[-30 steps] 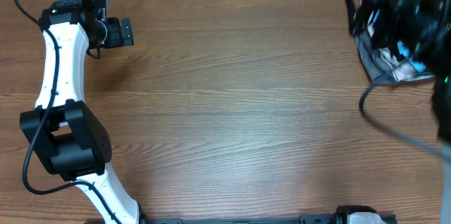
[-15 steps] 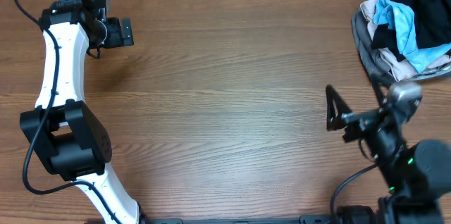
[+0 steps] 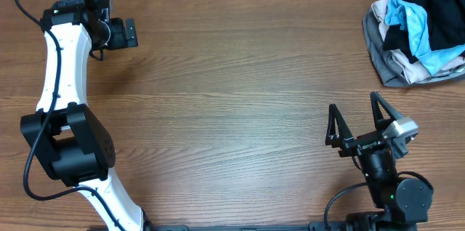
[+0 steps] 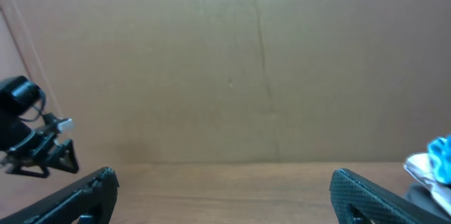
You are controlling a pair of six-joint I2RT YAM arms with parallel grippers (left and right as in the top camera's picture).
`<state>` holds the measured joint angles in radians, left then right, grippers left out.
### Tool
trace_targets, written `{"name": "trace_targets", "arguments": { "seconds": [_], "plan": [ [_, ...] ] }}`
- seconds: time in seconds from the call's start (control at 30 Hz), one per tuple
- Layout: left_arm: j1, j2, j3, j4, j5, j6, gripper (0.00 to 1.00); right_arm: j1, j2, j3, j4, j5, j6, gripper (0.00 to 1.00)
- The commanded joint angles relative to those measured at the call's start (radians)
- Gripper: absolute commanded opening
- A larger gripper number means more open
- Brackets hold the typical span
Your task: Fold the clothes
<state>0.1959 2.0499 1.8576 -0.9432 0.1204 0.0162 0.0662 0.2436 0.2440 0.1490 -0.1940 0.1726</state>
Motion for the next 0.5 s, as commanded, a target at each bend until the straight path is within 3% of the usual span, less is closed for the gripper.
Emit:
{"name": "trace_targets", "arguments": {
  "seconds": [0.0, 0.47],
  "plan": [
    [-0.006, 0.006, 0.01, 0.002, 0.007, -0.016, 1.0, 0.005, -0.06, -0.068, 0.033, 0.046, 0.011, 1.0],
    [-0.006, 0.006, 0.01, 0.002, 0.007, -0.016, 1.0, 0.005, -0.241, -0.236, -0.015, 0.12, 0.011, 1.0]
  ]
}}
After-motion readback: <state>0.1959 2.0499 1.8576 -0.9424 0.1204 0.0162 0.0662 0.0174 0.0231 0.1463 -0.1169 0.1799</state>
